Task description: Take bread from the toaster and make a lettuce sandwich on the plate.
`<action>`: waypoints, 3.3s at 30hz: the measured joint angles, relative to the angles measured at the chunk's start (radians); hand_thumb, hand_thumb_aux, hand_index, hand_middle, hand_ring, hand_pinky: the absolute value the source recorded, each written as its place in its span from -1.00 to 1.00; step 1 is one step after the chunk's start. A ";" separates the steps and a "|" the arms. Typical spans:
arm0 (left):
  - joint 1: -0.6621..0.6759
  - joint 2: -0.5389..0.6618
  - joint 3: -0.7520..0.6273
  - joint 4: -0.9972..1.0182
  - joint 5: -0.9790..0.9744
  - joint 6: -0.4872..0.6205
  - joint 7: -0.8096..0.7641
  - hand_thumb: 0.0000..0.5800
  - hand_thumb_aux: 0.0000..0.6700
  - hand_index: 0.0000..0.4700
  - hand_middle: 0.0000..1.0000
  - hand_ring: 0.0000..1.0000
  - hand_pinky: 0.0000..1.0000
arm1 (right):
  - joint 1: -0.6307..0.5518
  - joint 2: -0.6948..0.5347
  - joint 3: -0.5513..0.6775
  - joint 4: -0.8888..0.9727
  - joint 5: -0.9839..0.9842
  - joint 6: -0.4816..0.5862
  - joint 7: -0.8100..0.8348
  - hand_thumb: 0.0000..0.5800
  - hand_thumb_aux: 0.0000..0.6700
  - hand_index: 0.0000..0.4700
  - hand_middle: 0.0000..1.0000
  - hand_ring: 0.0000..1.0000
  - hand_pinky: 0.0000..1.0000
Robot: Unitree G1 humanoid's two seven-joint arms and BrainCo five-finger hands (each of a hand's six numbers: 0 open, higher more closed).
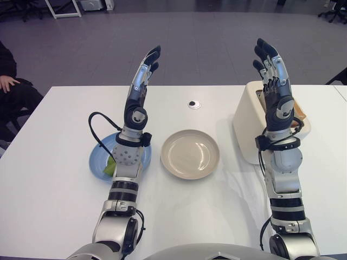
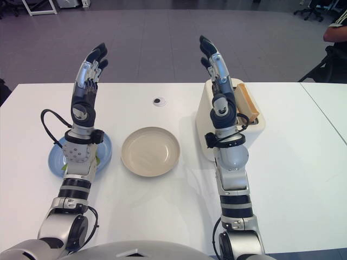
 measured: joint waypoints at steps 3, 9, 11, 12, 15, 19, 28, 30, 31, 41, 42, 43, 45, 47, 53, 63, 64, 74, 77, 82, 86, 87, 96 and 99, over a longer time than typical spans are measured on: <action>0.001 0.005 0.000 -0.002 -0.011 0.000 -0.009 -1.00 -1.00 -1.00 -1.00 -1.00 -1.00 | 0.000 0.000 0.000 0.004 -0.009 -0.003 -0.003 -1.00 -1.00 -1.00 -1.00 -1.00 -1.00; 0.002 0.007 0.000 -0.002 -0.018 -0.004 -0.026 -1.00 -1.00 -1.00 -1.00 -1.00 -1.00 | 0.000 0.000 -0.003 0.007 -0.016 -0.010 -0.010 -1.00 -1.00 -1.00 -1.00 -1.00 -1.00; 0.002 0.007 0.000 -0.002 -0.022 -0.004 -0.028 -1.00 -1.00 -1.00 -1.00 -1.00 -1.00 | 0.000 0.000 -0.003 0.007 -0.017 -0.011 -0.011 -1.00 -1.00 -1.00 -1.00 -1.00 -1.00; 0.002 0.007 0.000 -0.002 -0.027 -0.004 -0.030 -1.00 -1.00 -1.00 -1.00 -1.00 -1.00 | 0.000 0.000 -0.005 0.007 -0.025 -0.013 -0.016 -1.00 -1.00 -1.00 -1.00 -1.00 -1.00; 0.003 0.008 0.001 -0.004 -0.031 -0.006 -0.035 -1.00 -1.00 -1.00 -1.00 -1.00 -1.00 | 0.005 -0.024 -0.052 -0.059 -0.096 -0.014 -0.047 -1.00 -1.00 -1.00 -1.00 -1.00 -1.00; 0.003 0.011 0.003 -0.005 -0.034 -0.008 -0.034 -1.00 -1.00 -1.00 -1.00 -1.00 -1.00 | -0.001 -0.151 -0.237 -0.122 -0.221 0.023 -0.124 -1.00 -1.00 -1.00 -1.00 -1.00 -1.00; 0.003 0.023 0.006 -0.005 -0.035 -0.008 -0.034 -1.00 -1.00 -1.00 -1.00 -1.00 -1.00 | 0.041 -0.425 -0.268 0.154 -0.564 0.267 -0.138 -1.00 -1.00 -1.00 -1.00 -1.00 -1.00; 0.003 0.024 0.007 -0.004 -0.035 -0.010 -0.034 -1.00 -1.00 -1.00 -1.00 -1.00 -1.00 | 0.058 -0.454 -0.218 0.229 -0.590 0.306 -0.094 -1.00 -1.00 -1.00 -1.00 -1.00 -1.00; 0.003 0.024 0.007 -0.004 -0.035 -0.011 -0.034 -1.00 -1.00 -1.00 -1.00 -1.00 -1.00 | 0.062 -0.463 -0.190 0.253 -0.597 0.318 -0.073 -1.00 -1.00 -1.00 -1.00 -1.00 -1.00; 0.003 0.027 0.007 0.001 -0.035 -0.014 -0.034 -1.00 -1.00 -1.00 -1.00 -1.00 -1.00 | 0.064 -0.541 -0.109 0.309 -0.548 0.334 -0.030 0.92 0.61 0.61 -1.00 -1.00 -1.00; 0.003 0.029 0.007 0.001 -0.035 -0.014 -0.034 -1.00 -1.00 -1.00 -1.00 -1.00 -1.00 | 0.063 -0.543 -0.106 0.299 -0.545 0.329 -0.034 1.00 1.00 1.00 -1.00 -1.00 -1.00; 0.003 0.030 0.007 0.001 -0.035 -0.014 -0.034 -1.00 -1.00 -1.00 -1.00 -1.00 -1.00 | 0.062 -0.543 -0.105 0.291 -0.538 0.325 -0.036 1.00 1.00 1.00 -1.00 -1.00 -1.00; 0.003 0.031 0.007 0.001 -0.035 -0.014 -0.034 -1.00 -1.00 -1.00 -1.00 -1.00 -1.00 | 0.062 -0.543 -0.102 0.270 -0.512 0.311 -0.043 1.00 1.00 1.00 -1.00 -1.00 -1.00; 0.003 0.032 0.007 0.002 -0.035 -0.014 -0.034 -1.00 -1.00 -1.00 -1.00 -1.00 -1.00 | 0.068 -0.541 -0.103 0.261 -0.498 0.306 -0.053 1.00 1.00 1.00 -1.00 -1.00 -1.00; 0.003 0.032 0.007 0.005 -0.035 -0.021 -0.034 -1.00 -1.00 -1.00 -1.00 -1.00 -1.00 | 0.075 -0.510 -0.129 0.236 -0.452 0.300 -0.104 1.00 1.00 1.00 1.00 1.00 1.00; 0.003 0.037 0.010 0.026 -0.035 -0.034 -0.032 -1.00 -1.00 -1.00 -1.00 -1.00 -1.00 | 0.024 -0.450 -0.255 0.116 -0.329 0.184 -0.269 1.00 1.00 1.00 1.00 1.00 1.00; 0.003 0.039 0.010 0.029 -0.035 -0.035 -0.032 -1.00 -1.00 -1.00 -1.00 -1.00 -1.00 | 0.024 -0.440 -0.255 0.099 -0.314 0.168 -0.269 1.00 1.00 1.00 1.00 1.00 1.00; -0.008 0.277 0.135 0.111 0.251 -0.051 0.088 -1.00 -1.00 -1.00 -1.00 -1.00 -1.00 | 0.009 -0.313 -0.035 -0.119 -0.119 0.091 -0.045 1.00 1.00 1.00 1.00 1.00 1.00; -0.011 0.381 0.170 0.153 0.380 -0.033 0.176 -1.00 -1.00 -1.00 -1.00 -1.00 -1.00 | 0.016 -0.284 0.090 -0.120 -0.120 0.111 0.060 1.00 1.00 1.00 1.00 1.00 1.00; -0.001 0.526 0.177 0.175 0.516 0.004 0.263 -1.00 -1.00 -1.00 -1.00 -1.00 -1.00 | 0.016 -0.240 0.250 -0.007 -0.208 0.173 0.161 1.00 1.00 1.00 1.00 1.00 1.00; 0.060 0.614 0.123 0.175 0.574 0.033 0.232 -1.00 -1.00 -1.00 -1.00 -1.00 -1.00 | 0.005 -0.214 0.334 0.150 -0.287 0.207 0.199 1.00 1.00 1.00 1.00 1.00 1.00; 0.077 0.630 0.104 0.176 0.583 0.043 0.214 -1.00 -1.00 -1.00 -1.00 -1.00 -1.00 | -0.002 -0.204 0.348 0.187 -0.296 0.204 0.202 1.00 1.00 1.00 1.00 1.00 1.00; 0.156 0.688 -0.089 0.226 0.658 0.172 0.062 -1.00 -1.00 -1.00 -1.00 -1.00 -1.00 | -0.094 -0.153 0.398 0.434 -0.381 0.165 0.153 -1.00 -1.00 -1.00 0.52 0.52 0.52; 0.139 0.711 -0.146 0.298 0.741 0.280 0.069 -1.00 -1.00 -1.00 -1.00 -1.00 -1.00 | -0.094 -0.147 0.396 0.444 -0.388 0.163 0.138 -1.00 -1.00 -1.00 -0.07 -0.07 -0.07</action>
